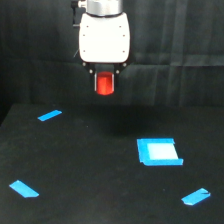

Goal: Pick up the red object from the table

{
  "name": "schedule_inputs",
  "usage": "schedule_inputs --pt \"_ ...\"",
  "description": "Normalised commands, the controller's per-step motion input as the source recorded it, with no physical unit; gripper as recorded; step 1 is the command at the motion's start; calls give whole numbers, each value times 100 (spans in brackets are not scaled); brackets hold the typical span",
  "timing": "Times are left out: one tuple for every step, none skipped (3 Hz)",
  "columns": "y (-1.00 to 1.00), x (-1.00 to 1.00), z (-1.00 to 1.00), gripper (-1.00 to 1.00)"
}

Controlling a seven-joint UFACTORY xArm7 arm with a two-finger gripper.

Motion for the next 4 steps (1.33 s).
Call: schedule_inputs --pt "1 10 -3 -92" --pt "-1 0 8 -94" --pt "8 11 8 -95" --pt "3 3 6 -97"
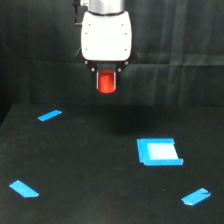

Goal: Pick up the red object from the table

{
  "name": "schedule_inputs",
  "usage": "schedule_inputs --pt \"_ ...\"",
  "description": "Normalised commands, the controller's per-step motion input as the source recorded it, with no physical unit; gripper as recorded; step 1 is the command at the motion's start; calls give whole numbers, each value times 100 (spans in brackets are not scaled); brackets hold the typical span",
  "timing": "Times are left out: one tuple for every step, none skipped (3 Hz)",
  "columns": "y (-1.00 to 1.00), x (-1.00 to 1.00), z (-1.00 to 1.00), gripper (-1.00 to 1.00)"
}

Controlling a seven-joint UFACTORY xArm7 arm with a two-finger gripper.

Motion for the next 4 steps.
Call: schedule_inputs --pt "-8 14 0 -98" --pt "-2 3 -5 -100" --pt "2 3 8 -100" --pt "-1 -1 5 -88"
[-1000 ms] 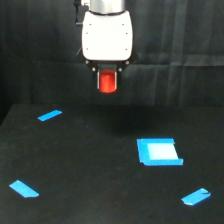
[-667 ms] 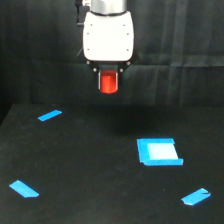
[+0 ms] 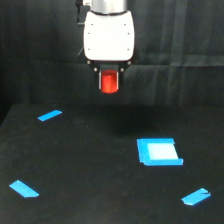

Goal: Pick up the red object from the table

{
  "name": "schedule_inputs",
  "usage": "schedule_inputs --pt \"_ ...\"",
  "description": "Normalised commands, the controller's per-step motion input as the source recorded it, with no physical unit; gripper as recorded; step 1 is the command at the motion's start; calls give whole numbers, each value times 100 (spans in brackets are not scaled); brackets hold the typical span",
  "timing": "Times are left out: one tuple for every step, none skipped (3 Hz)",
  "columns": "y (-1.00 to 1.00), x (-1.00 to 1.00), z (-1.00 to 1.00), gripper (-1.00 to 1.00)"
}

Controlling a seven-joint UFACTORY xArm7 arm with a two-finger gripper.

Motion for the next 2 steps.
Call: schedule_inputs --pt "-2 8 -9 -93" --pt "-5 -1 4 -95"
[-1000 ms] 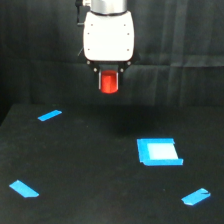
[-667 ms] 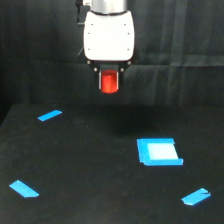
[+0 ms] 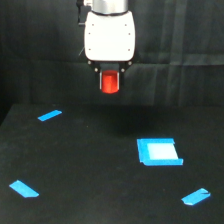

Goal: Pick up the red object from the table

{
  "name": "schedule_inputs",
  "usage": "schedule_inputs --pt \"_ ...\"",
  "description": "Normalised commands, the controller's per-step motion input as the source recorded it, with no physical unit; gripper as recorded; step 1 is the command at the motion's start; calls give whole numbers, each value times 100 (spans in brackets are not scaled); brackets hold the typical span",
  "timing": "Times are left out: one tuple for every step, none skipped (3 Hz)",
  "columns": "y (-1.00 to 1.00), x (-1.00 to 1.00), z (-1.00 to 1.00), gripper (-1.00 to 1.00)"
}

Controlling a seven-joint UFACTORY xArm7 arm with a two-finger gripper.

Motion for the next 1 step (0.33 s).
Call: schedule_inputs --pt "-4 7 2 -95"
